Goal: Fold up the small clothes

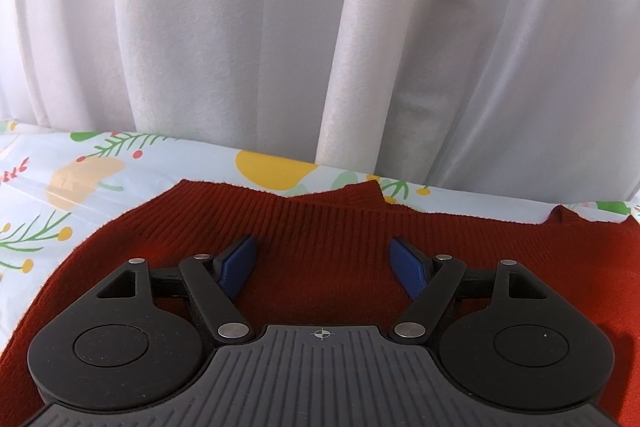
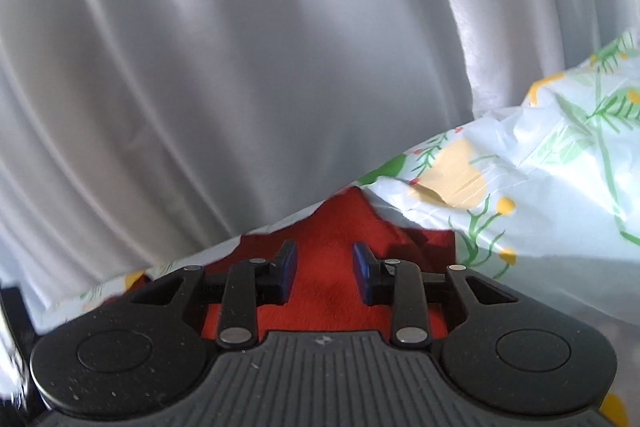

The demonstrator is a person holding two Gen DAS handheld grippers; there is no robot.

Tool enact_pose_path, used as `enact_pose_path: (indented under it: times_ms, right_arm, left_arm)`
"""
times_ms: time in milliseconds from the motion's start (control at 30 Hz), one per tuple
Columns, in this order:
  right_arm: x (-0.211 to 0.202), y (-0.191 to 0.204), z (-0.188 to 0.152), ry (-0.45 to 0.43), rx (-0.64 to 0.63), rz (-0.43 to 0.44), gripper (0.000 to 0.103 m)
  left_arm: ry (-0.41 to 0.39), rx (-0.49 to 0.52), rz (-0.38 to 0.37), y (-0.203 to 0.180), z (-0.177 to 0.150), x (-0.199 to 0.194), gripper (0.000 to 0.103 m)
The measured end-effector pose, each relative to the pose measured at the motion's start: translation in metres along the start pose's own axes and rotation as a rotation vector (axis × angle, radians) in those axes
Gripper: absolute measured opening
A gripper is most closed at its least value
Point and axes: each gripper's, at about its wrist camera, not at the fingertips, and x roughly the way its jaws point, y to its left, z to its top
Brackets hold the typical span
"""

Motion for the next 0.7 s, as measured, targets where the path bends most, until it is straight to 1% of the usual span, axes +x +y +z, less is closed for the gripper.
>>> enact_pose_path:
  times_ms: [100,133,200,233,267,300,333,400,467,500,567,600,633,700]
  right_arm:
    - [-0.021,0.011,-0.003,-0.029,-0.135,-0.077,0.030]
    - [-0.022,0.010,-0.002,-0.044,-0.163,-0.120,0.030]
    - [-0.033,0.006,0.001,-0.073,-0.166,-0.216,0.030]
    - [-0.039,0.001,0.004,-0.082,-0.143,-0.241,0.030]
    - [-0.048,-0.005,0.007,-0.083,-0.110,-0.232,0.030]
    - [-0.055,-0.010,0.008,-0.072,-0.075,-0.205,0.030]
    - [-0.059,-0.014,0.008,-0.048,-0.041,-0.166,0.030]
    - [-0.054,-0.023,0.004,0.022,-0.001,-0.093,0.030]
    - [-0.055,-0.017,-0.008,0.078,-0.027,-0.049,0.030]
    - [-0.054,-0.014,-0.015,0.098,-0.049,-0.041,0.030]
    - [-0.044,-0.009,-0.027,0.149,-0.067,-0.024,0.027]
    - [-0.039,-0.008,-0.031,0.163,-0.083,-0.029,0.027]
    - [-0.040,-0.005,-0.035,0.159,-0.120,-0.065,0.024]
    - [-0.045,-0.002,-0.037,0.147,-0.195,-0.190,0.024]
  left_arm:
    - [-0.001,-0.005,0.019,0.001,0.000,-0.002,0.082]
    - [-0.001,-0.008,0.026,0.003,-0.001,-0.004,0.082]
    - [0.000,-0.005,0.059,0.007,-0.002,-0.008,0.081]
    - [0.002,-0.001,0.063,0.010,-0.002,-0.012,0.081]
    - [0.003,0.004,0.055,0.014,-0.003,-0.016,0.081]
    - [0.000,0.010,0.047,0.016,-0.005,-0.024,0.082]
    - [-0.003,0.018,0.045,0.018,-0.007,-0.032,0.082]
    - [-0.001,0.027,0.032,0.021,-0.015,-0.051,0.084]
    - [0.013,0.040,0.006,0.026,-0.025,-0.068,0.086]
    - [0.026,0.046,0.009,0.029,-0.031,-0.073,0.086]
    - [0.033,0.060,0.040,0.038,-0.039,-0.082,0.086]
    - [0.036,0.061,0.074,0.044,-0.043,-0.087,0.086]
    - [0.042,0.055,0.113,0.053,-0.044,-0.090,0.087]
    - [0.044,0.013,0.158,0.074,-0.046,-0.097,0.090]
